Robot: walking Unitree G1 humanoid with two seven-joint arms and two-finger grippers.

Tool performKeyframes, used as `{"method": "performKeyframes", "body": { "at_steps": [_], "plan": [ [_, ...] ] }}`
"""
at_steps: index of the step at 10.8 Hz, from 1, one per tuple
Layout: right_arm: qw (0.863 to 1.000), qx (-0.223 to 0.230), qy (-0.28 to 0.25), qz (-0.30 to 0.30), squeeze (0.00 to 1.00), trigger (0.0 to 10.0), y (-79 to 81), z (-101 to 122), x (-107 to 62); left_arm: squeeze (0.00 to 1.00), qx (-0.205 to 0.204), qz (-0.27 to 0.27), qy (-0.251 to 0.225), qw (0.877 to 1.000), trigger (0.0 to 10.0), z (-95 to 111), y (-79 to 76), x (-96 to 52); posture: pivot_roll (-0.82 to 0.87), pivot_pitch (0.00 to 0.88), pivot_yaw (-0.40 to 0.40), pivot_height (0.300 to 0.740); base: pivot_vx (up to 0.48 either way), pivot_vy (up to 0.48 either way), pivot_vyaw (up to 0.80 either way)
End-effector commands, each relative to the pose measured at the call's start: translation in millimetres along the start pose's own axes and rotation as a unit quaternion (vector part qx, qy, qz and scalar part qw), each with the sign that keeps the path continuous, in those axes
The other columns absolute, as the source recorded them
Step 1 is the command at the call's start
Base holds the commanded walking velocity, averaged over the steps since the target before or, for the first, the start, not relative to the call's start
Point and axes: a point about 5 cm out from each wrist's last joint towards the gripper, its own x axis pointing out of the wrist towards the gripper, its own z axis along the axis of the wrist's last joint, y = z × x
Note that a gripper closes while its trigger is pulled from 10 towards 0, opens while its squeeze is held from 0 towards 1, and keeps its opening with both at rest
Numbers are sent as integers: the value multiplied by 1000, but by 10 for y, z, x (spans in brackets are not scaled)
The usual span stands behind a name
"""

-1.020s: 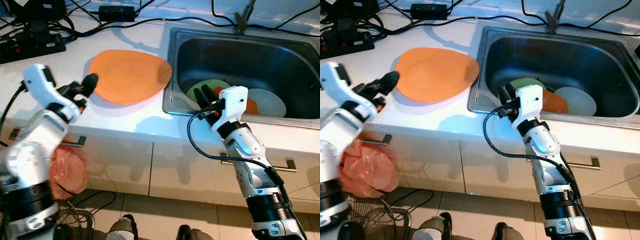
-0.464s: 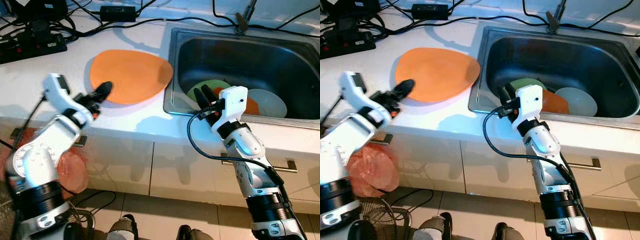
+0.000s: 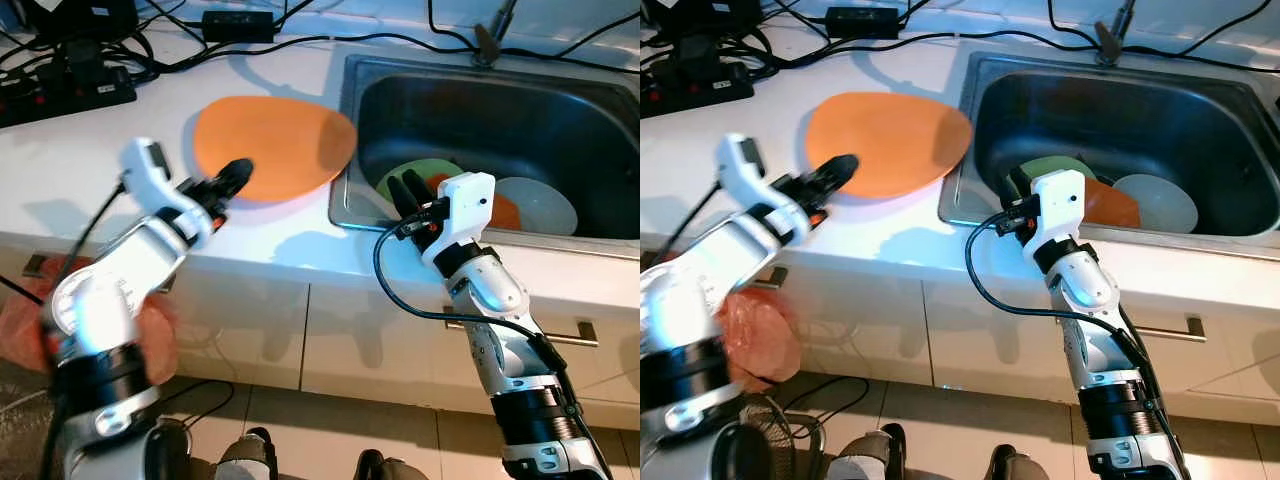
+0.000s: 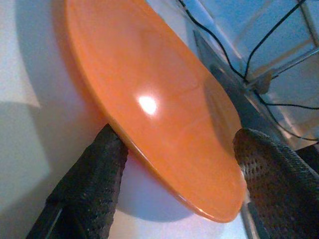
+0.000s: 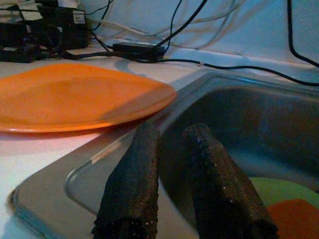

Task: Kitchen organization

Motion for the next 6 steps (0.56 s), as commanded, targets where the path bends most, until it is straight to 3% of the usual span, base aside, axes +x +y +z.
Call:
{"method": "performKeyframes", "body": {
  "at_steps": [1, 2, 3, 4, 6],
  "plan": [
    [1000, -5, -4, -4, 0, 10000, -8, 18, -17, 0, -2, 8, 20, 1000, 10000, -97, -14, 71, 206, 186, 1, 740, 0, 0, 0],
    [1000, -5, -4, -6, 0, 10000, -12, 19, -20, 0, -5, 23, 19, 1000, 10000, -141, -13, 128, 200, 185, 1, 740, 0, 0, 0],
    [1000, -6, -3, -7, 0, 10000, -19, 18, -25, 0, -16, 27, 20, 999, 2549, -211, -33, 184, 196, 184, 0, 740, 0, 0, 0],
    [1000, -6, -3, -7, 0, 10000, -18, 16, -27, 0, -13, 26, 24, 999, 0, -277, -74, 232, 194, 183, 0, 740, 0, 0, 0],
    [1000, -5, -3, -6, 0, 10000, -12, 16, -28, 0, -20, 15, 32, 999, 0, -406, -174, 288, 192, 185, -1, 740, 0, 0, 0]
  ]
}}
